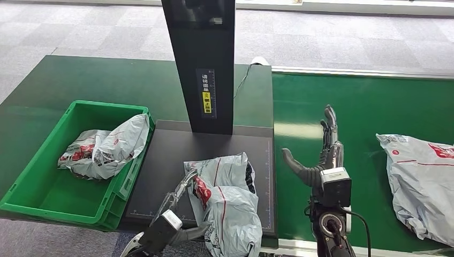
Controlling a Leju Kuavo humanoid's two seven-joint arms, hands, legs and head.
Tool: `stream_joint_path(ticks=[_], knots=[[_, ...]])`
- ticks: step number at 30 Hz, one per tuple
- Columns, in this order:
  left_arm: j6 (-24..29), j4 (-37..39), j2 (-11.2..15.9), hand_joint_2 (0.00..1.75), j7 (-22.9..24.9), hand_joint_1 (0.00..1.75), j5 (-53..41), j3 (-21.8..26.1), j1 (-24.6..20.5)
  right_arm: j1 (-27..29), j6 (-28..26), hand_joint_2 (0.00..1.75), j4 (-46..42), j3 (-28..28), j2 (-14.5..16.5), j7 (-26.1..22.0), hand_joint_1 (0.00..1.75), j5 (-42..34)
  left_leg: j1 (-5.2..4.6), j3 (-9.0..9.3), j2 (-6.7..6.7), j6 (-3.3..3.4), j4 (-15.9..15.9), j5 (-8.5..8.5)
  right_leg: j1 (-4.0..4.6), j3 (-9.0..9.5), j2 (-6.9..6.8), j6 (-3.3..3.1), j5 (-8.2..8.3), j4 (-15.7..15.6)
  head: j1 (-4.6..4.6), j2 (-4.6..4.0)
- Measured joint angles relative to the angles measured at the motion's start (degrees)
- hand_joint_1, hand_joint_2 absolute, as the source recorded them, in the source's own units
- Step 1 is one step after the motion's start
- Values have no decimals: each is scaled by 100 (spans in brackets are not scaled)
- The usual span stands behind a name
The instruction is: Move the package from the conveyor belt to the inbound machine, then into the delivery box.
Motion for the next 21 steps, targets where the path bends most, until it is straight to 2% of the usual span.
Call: stream_joint_path(ticks=[3, 21], knots=[[104, 159, 39, 175, 182, 0, -564, -155, -93, 38, -19, 175, -93, -82, 4, 20, 0, -47, 0, 0, 0, 0, 0, 0, 0, 0, 0, 0, 0, 0, 0, 0], [75, 1167, 111, 175, 941, 3, -1926, -635, -699, 204, -46, 175, -352, -238, 111, 202, 0, 15, 0, 4, -2, 0, 0, 0, 0, 7, -2, 0, 0, 0, -1, 0]])
